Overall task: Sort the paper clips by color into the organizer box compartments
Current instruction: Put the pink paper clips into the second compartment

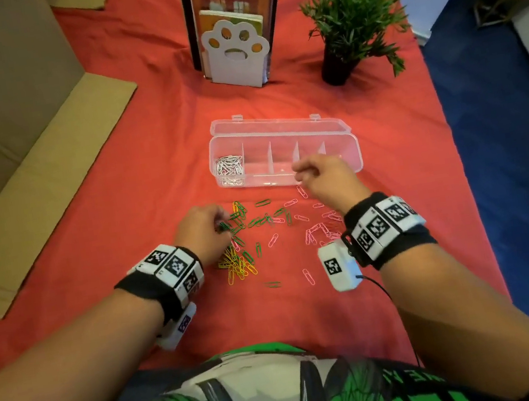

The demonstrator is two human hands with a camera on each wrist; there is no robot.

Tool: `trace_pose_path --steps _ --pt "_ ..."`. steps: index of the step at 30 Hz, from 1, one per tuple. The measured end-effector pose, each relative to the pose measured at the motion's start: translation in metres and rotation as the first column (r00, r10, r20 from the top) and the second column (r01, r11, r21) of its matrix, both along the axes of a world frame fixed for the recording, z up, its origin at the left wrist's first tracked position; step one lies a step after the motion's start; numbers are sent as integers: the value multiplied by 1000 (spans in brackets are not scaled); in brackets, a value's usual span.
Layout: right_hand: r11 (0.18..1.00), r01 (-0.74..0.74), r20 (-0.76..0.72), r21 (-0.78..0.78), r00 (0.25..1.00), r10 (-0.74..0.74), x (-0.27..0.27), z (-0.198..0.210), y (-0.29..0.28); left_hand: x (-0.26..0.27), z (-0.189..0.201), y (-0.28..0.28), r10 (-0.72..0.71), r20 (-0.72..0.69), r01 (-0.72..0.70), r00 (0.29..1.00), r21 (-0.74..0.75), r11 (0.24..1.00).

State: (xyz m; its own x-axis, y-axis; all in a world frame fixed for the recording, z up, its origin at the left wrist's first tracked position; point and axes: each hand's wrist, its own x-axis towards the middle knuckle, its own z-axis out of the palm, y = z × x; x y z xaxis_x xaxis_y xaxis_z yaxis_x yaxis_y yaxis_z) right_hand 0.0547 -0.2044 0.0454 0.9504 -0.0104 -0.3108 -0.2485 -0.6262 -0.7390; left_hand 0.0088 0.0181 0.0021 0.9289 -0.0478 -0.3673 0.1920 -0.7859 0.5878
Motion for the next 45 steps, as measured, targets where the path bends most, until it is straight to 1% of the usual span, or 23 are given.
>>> trace_pose_path --steps 1,3,6,9,13,16,20,23,26,28,30,32,33,35,36,37,38,40,42,43,45 --pt "999 23 -14 -44 1000 -24 -10 -4 -15 -4 -4 -1 -39 -11 39 999 66 997" --pt "992 67 -53 -110 996 -73 -30 -13 -41 -10 -11 -3 -59 -41 65 997 184 981" --pt "985 123 -106 -124 985 -136 -56 -26 -65 -16 -13 -5 -44 -46 55 998 256 965" --pt "977 107 -125 -186 983 -131 -72 -40 -72 -21 -11 -7 -49 -75 69 996 285 956" --pt "959 78 -85 -273 991 -105 -84 -54 -71 -27 -10 -14 -65 -75 83 995 275 958" --pt "950 37 -70 -310 996 -62 -90 -61 -65 -29 -9 -19 -57 -55 69 997 252 965" --pt "938 40 -29 -344 998 -53 -90 -62 -57 -32 -4 -30 -56 13 50 998 304 951" --pt "925 41 29 -377 999 -32 -86 -64 -48 -29 -3 -44 -121 59 101 991 267 958" --pt "889 -30 45 -457 997 57 -84 -66 -37 -21 -8 -60 -248 79 227 966 210 951" --pt "860 -81 55 -504 991 126 -85 -69 -31 -17 -10 -69 -327 92 299 940 232 925" --pt "855 -117 54 -506 985 166 -87 -70 -28 -14 -14 -77 -405 99 365 909 283 887" --pt "884 -137 23 -447 986 164 -86 -70 -30 -13 -18 -81 -465 78 417 882 329 847" --pt "911 -124 8 -393 990 138 -85 -69 -32 -13 -19 -82 -476 66 429 877 341 837" --pt "976 -28 -34 -216 999 21 -82 -65 -40 -12 -23 -82 -484 51 437 874 354 827" --pt "993 41 -55 -115 997 -48 -81 -62 -44 -11 -24 -83 -488 47 442 872 353 824" --pt "993 114 -73 -23 991 -115 -80 -60 -49 -11 -24 -84 -487 48 445 872 336 830" --pt "981 187 -100 59 979 -180 -78 -56 -54 -10 -23 -85 -467 52 433 883 298 851" --pt "914 338 -191 224 935 -299 -74 -50 -61 -8 -19 -87 -351 55 339 935 160 927" --pt "791 472 -284 389 878 -385 -70 -44 -66 -5 -15 -90 -184 7 184 983 -22 983" --pt "722 513 -319 465 857 -404 -68 -40 -67 -3 -13 -92 -101 -33 97 994 -111 989" --pt "610 541 -353 578 841 -411 -65 -35 -67 2 -10 -96 38 -123 -70 992 -266 961"
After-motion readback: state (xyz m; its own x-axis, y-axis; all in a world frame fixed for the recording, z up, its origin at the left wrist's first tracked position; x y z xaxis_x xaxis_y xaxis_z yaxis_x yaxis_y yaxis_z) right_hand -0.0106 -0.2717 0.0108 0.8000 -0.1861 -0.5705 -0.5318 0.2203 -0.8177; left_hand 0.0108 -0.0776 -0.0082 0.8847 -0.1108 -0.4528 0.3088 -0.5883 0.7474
